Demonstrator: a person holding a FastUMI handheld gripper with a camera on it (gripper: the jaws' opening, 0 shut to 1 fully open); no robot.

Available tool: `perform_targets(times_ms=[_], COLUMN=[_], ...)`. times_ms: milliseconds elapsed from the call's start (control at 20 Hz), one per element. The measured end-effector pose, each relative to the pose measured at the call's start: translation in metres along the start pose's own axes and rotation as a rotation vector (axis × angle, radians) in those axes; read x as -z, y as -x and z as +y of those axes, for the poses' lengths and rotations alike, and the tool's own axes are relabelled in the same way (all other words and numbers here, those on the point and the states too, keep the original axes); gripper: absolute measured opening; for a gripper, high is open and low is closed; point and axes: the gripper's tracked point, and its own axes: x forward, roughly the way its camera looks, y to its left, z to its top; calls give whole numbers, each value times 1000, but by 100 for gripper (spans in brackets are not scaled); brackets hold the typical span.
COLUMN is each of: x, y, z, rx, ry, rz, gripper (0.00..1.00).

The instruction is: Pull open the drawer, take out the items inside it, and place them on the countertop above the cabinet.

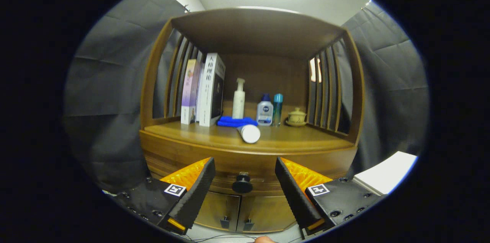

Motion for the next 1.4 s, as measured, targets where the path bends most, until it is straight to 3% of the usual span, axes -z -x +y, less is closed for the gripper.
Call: perform_targets(times_ms=[500, 800, 1400], x=[-77, -76, -72], y=[88, 116, 124], z=[-34, -56, -81], rx=[-11, 13, 39], ry=[-20, -114, -91], rz=[-103, -104, -101], gripper=[99, 99, 99])
